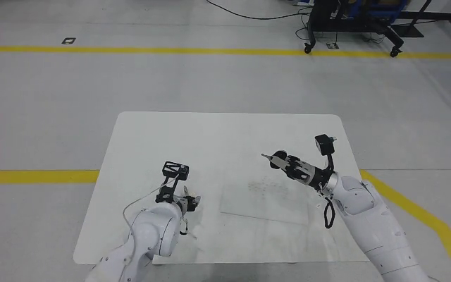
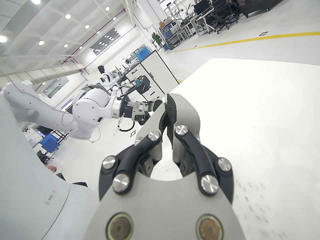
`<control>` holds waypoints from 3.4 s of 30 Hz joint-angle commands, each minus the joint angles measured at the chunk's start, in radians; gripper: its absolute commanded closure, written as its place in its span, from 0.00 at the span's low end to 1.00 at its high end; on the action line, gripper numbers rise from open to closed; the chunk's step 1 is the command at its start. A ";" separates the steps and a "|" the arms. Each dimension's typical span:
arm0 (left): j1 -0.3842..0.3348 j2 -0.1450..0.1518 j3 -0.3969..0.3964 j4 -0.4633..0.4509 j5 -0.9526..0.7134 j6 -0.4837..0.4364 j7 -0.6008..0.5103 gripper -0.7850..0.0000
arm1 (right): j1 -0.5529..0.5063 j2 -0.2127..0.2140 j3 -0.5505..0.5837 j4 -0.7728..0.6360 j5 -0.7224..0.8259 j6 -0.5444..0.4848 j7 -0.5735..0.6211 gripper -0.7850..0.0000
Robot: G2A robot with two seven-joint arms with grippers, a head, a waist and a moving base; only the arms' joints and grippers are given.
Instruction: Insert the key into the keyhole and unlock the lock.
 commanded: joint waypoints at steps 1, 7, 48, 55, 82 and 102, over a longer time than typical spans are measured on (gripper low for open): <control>-0.019 -0.005 0.015 0.022 0.014 -0.012 -0.024 0.17 | 0.000 0.000 0.000 0.000 0.000 0.000 0.000 1.00; -0.050 -0.021 0.032 0.077 0.013 -0.004 -0.039 0.49 | 0.000 0.000 0.000 0.000 0.000 0.000 0.000 1.00; -0.036 -0.076 -0.012 0.104 0.038 -0.066 -0.041 0.85 | 0.000 0.000 0.000 0.000 0.000 0.000 0.000 1.00; -0.036 -0.084 -0.018 0.108 0.041 -0.072 -0.040 0.86 | 0.000 0.000 0.000 0.000 0.000 0.000 0.000 1.00; 0.002 -0.097 -0.099 0.079 -0.012 -0.231 0.075 1.00 | 0.000 0.000 0.000 0.000 0.000 0.000 0.000 1.00; 0.142 -0.065 -0.394 0.268 -0.935 -1.092 0.627 1.00 | 0.000 0.000 0.000 0.000 0.000 0.000 0.000 1.00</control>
